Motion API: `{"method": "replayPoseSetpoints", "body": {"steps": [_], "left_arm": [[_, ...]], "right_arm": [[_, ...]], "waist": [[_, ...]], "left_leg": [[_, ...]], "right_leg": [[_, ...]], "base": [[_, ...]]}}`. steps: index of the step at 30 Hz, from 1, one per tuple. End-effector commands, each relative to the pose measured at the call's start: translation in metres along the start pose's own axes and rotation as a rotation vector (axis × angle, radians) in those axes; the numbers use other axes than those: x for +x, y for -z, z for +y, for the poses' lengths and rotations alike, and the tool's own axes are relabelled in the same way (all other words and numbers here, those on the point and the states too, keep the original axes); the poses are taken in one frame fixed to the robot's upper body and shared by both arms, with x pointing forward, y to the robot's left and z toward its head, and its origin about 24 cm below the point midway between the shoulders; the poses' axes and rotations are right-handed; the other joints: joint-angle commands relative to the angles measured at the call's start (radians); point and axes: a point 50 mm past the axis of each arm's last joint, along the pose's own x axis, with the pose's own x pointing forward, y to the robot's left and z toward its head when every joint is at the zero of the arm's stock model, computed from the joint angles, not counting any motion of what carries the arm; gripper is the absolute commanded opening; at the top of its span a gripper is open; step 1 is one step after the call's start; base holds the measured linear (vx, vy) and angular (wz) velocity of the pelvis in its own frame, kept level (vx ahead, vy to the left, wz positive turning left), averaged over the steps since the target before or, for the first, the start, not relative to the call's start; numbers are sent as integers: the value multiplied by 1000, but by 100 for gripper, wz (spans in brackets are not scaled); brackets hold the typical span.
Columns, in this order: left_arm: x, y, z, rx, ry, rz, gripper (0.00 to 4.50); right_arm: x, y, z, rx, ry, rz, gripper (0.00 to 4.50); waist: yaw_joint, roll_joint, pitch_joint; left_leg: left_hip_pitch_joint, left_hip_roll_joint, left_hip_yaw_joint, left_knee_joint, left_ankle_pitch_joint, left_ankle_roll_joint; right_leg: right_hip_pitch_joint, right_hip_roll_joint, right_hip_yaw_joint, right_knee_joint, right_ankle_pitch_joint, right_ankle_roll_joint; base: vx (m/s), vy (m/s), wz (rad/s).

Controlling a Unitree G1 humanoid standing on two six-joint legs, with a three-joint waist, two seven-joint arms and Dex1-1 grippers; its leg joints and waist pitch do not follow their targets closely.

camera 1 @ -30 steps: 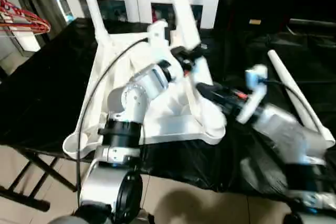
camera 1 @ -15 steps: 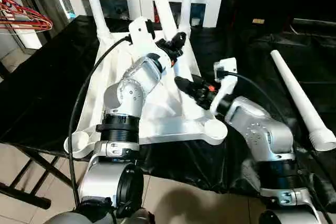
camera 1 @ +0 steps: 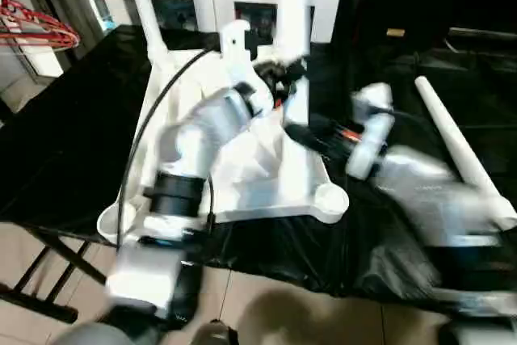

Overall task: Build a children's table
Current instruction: Pick table leg

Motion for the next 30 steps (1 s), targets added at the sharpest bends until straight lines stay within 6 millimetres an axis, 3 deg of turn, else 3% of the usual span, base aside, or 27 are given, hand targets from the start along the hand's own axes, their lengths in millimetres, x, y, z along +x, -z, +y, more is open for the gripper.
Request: {"method": "replayPoseSetpoints", "body": {"steps": [1,2,9,16,17,23,30], "left_arm": [[-1,-4,-8,4,118,17,180],[-3,-5,-10,2,163,17,180],[-13,-14,-32,-30,477,-23,180],[-13,-13,-34,-41,529,-32,180],[-13,-13,-34,-44,534,-31,180],[-15,-12,-35,-53,557,-26,180],[-14,-12,-35,-56,562,-25,180]], "right_arm": [[5,-2,16,13,-178,16,269],[4,-2,17,12,-202,31,269],[-3,5,22,58,-342,127,269],[-2,10,25,79,-408,164,269],[-2,10,26,85,-416,162,239],[-1,10,26,99,-438,150,198],[0,12,28,110,-450,141,193]], "waist": [[3,-19,-83],[2,-24,-82],[6,-24,-81],[7,-26,-80],[7,-26,-81],[7,-25,-83],[7,-23,-83]], "left_leg": [[22,37,-13,-56,-120,49],[22,36,-11,-56,-121,51],[22,41,-11,-55,-138,51],[24,42,-12,-59,-161,32],[23,42,-13,-59,-155,32],[23,41,-12,-55,-134,42],[24,42,-12,-56,-143,38]], "right_leg": [[60,-57,36,-57,-100,-206],[60,-57,35,-59,-106,-209],[58,-60,35,-57,-149,-239],[57,-61,38,-64,-214,-204],[57,-61,38,-63,-207,-204],[57,-59,36,-58,-165,-218],[57,-59,36,-60,-179,-216]], "base": [[0,0,0],[0,0,0],[0,0,0],[0,0,0],[0,0,0],[0,0,0],[0,0,0]]}}
